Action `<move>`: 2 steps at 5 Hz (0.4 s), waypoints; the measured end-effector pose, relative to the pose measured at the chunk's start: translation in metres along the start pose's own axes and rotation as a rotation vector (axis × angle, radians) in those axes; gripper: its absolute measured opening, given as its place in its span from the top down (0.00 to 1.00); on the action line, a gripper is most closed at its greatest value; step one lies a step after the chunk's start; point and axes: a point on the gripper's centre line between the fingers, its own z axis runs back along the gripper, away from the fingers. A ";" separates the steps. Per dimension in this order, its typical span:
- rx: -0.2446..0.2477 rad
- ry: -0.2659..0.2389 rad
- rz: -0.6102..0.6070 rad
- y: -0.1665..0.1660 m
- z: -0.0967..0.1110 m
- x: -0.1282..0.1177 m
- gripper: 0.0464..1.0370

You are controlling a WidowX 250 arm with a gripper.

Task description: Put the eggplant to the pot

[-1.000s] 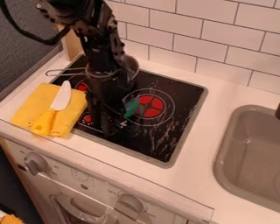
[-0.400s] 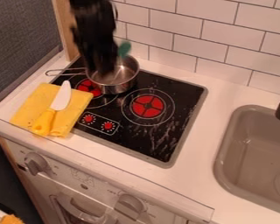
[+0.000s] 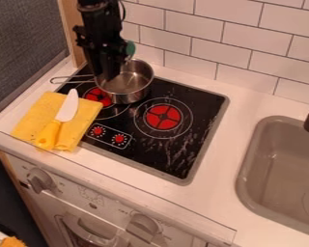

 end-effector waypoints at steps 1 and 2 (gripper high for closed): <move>-0.012 0.002 -0.022 -0.002 -0.002 0.000 0.60; -0.024 0.014 -0.011 -0.003 -0.001 -0.002 0.29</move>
